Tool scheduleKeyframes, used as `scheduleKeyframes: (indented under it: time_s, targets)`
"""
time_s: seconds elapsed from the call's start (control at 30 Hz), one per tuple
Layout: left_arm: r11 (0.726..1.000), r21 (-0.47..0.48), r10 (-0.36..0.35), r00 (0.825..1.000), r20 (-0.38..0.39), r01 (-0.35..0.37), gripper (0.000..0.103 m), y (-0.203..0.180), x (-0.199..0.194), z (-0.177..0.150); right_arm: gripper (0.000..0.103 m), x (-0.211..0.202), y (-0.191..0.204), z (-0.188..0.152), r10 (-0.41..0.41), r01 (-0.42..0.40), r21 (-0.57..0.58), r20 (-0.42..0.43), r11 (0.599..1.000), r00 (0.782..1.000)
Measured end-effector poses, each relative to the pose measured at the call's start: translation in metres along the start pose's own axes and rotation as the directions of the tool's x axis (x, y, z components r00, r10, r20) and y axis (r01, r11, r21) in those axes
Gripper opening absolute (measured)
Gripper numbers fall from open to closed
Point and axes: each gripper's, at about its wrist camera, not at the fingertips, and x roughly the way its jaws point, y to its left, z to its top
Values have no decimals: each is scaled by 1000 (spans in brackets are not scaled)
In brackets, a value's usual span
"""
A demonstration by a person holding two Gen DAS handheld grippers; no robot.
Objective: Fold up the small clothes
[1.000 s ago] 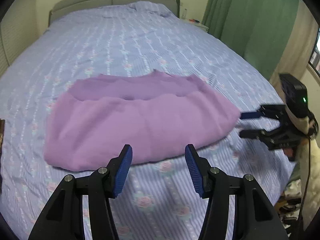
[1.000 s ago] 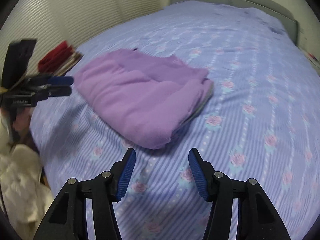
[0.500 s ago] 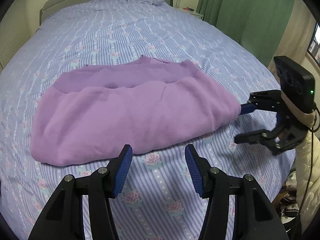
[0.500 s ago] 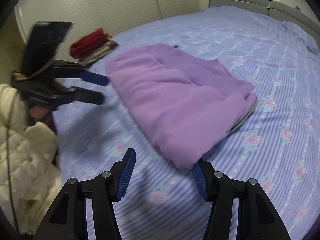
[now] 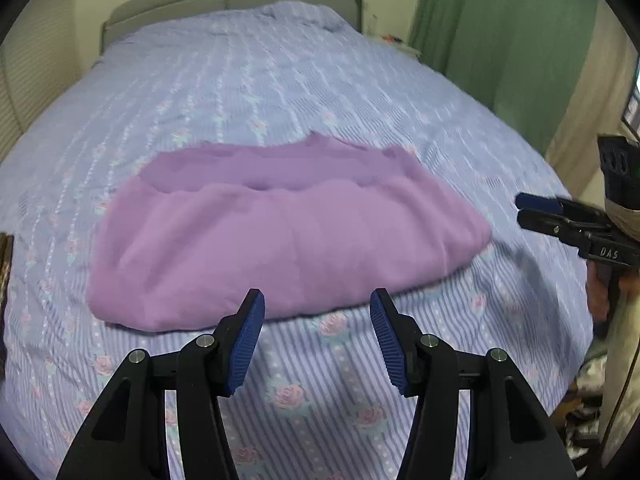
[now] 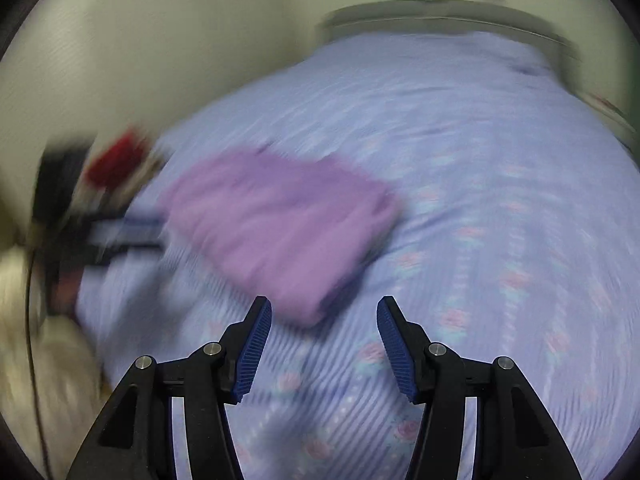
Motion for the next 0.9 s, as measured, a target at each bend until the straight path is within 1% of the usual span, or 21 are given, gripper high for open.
scheduleKeyframes:
  time_s: [0.07,0.13,0.17,0.2,0.23,0.27,0.33,0.37,0.4,0.43,0.5,0.53,0.57,0.6,0.67,0.73,0.77,0.8,0.83,0.87,0.9]
  targets:
    - [999,-47,2,1000,23,-1,54,12,-5,1,57,0,-1,5,-43,39,120,30,992,999]
    - [993,-121,11,999,45,-5,55,32,-12,0,57,3,2,6,-78,70,177,39,982,996]
    - [987,-162,8,998,62,2,56,45,-17,-3,57,5,4,2,-127,110,249,52,962,991]
    - [982,-187,14,997,73,0,56,53,-19,-6,56,7,2,-2,-138,114,311,55,944,989]
    - [977,-213,33,996,78,-16,56,62,-22,-9,56,8,1,-8,-132,94,387,72,917,989]
    - [969,-245,53,995,80,-32,56,75,-24,-14,56,9,-1,-16,-125,61,481,104,875,987]
    - [959,-281,46,996,76,-23,57,92,-25,-21,54,11,1,-27,-119,14,572,146,820,982]
    - [953,-302,48,996,70,-25,57,100,-25,-24,54,15,4,-33,-118,-4,623,154,782,981]
    - [946,-323,46,997,67,-22,57,109,-25,-29,53,19,8,-37,-119,-13,644,160,765,980]
    - [941,-338,43,997,67,-18,57,117,-26,-32,48,25,11,-40,-133,-3,662,155,750,979]
    - [935,-353,53,996,70,-25,57,126,-28,-38,42,34,16,-48,-197,63,695,115,716,974]
    - [935,-355,53,996,70,-25,57,130,-28,-40,34,38,18,-53,-214,74,717,107,693,971]
    - [934,-356,56,996,69,-27,57,133,-28,-42,30,40,19,-55,-237,95,721,98,686,967]
    - [931,-363,55,996,67,-27,57,138,-27,-45,29,43,22,-57,-289,158,725,58,671,956]
    - [927,-375,46,997,65,-18,57,148,-27,-49,29,51,29,-56,-332,235,709,-1,665,943]
    - [919,-392,60,996,64,-30,57,160,-27,-52,31,51,40,-50,-410,330,657,-35,678,912]
    - [919,-394,64,996,64,-34,57,166,-28,-53,31,46,47,-46,-459,385,633,-53,672,887]
    - [923,-382,62,996,63,-34,58,171,-29,-53,34,37,54,-41,-529,469,612,-96,637,843]
    - [931,-362,62,996,64,-35,58,172,-29,-52,41,28,59,-39,-585,521,605,-108,603,804]
    - [942,-333,57,996,68,-31,58,173,-29,-49,48,16,68,-35,-642,554,602,-88,574,761]
    - [955,-295,35,997,75,-12,58,174,-29,-44,62,6,79,-29,-678,571,589,-53,572,733]
